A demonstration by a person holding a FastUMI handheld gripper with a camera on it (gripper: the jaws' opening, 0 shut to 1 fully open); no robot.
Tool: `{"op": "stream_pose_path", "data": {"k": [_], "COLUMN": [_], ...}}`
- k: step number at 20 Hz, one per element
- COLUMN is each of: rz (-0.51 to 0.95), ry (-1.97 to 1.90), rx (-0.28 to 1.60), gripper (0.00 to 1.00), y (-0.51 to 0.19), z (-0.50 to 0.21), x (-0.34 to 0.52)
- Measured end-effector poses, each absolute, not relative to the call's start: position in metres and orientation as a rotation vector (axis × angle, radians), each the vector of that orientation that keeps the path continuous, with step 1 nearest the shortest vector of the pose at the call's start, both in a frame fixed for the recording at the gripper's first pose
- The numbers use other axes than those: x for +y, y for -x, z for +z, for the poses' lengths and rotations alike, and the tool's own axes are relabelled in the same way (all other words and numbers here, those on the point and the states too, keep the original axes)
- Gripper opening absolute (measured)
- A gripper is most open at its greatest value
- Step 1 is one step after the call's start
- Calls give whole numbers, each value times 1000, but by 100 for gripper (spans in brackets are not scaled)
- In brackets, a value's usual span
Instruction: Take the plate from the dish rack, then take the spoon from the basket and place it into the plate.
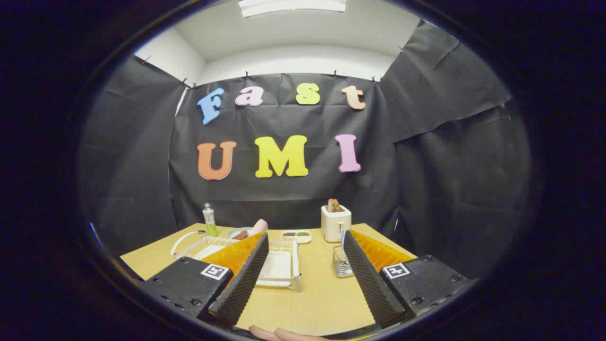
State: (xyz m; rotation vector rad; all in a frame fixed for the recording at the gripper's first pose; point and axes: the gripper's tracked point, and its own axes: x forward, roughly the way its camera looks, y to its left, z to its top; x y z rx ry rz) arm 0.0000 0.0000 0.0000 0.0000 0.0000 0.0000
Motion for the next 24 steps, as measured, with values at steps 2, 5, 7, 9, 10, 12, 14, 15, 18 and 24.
{"op": "stream_pose_path", "data": {"k": [2, 5, 7, 9, 10, 12, 14, 15, 18, 24], "rz": [1, -12, -20, -28, -34, -37, -39, -38, -34, 25], "ry": [-5, -24, -22, -11, -9, -8, -8, -7, 18, 90], "rx": [15, 18, 21, 29, 30, 30, 35, 36, 43, 126], "gripper": [100, 100, 100, 100, 100, 100, 100, 100, 100, 100], "y": [-2, -7, -11, -14, -15, -16, -19, -21, -33, -98], "z": [-5, -7, -9, -12, -12, -13, -15, -17, -17, -3], "x": [0, -5, -7, -10, -12, -13, -13, -11, -6, 32]}}
